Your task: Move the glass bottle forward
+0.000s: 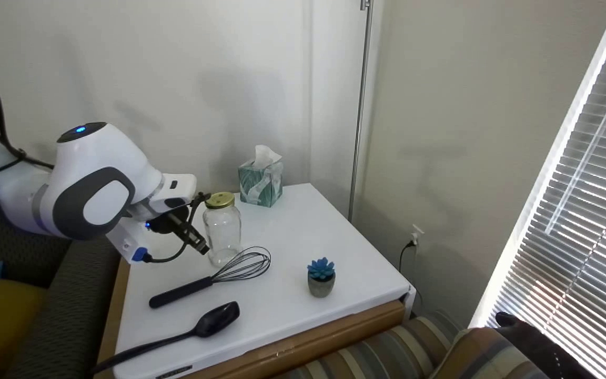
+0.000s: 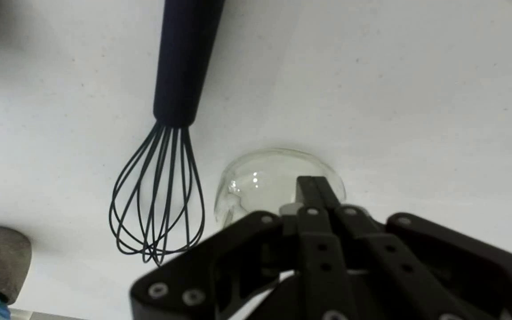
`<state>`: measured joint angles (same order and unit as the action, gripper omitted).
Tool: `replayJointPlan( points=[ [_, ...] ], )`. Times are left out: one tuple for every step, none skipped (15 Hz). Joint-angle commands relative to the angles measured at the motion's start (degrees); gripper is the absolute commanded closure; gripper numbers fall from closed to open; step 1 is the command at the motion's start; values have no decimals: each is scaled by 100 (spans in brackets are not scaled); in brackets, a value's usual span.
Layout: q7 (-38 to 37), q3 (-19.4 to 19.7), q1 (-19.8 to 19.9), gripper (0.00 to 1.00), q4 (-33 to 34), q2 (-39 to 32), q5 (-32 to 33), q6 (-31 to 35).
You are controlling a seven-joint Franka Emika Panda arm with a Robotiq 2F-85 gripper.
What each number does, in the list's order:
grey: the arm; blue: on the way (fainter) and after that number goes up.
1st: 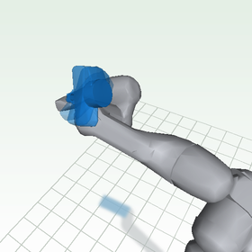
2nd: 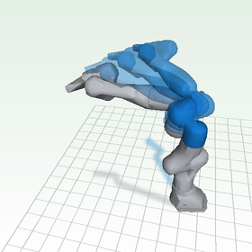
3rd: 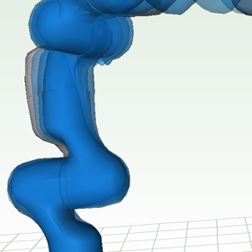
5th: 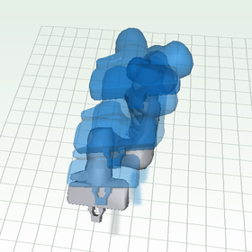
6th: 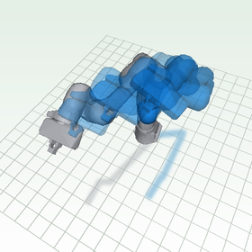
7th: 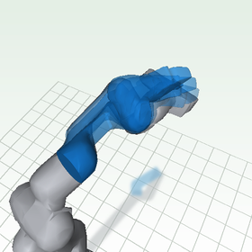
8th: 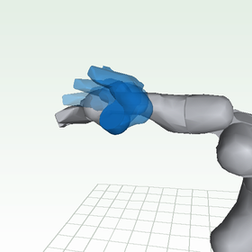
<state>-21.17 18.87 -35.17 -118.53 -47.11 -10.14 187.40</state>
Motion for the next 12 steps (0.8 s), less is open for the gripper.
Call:
replayJointPlan(
  points=[
    [306, -78, 312, 100, 457, -221, -111, -139],
    [324, -92, 377, 100, 553, -260, -100, -177],
    [331, -102, 437, 100, 658, -314, -94, -208],
    [335, -108, 483, 100, 743, -361, -85, -242],
    [340, -120, 538, 100, 838, -410, -74, -277],
    [335, -121, 573, 100, 921, -456, -68, -304],
    [331, -149, 638, 100, 1003, -508, -63, -327],
    [322, -164, 684, 100, 1074, -563, -63, -335],
    [310, -179, 743, 100, 1169, -632, -65, -355],
    [306, -200, 800, 100, 1241, -684, -64, -375],
    [298, -194, 834, 100, 1316, -734, -66, -401],
    [292, -192, 879, 100, 1412, -795, -63, -432]
  ],
)
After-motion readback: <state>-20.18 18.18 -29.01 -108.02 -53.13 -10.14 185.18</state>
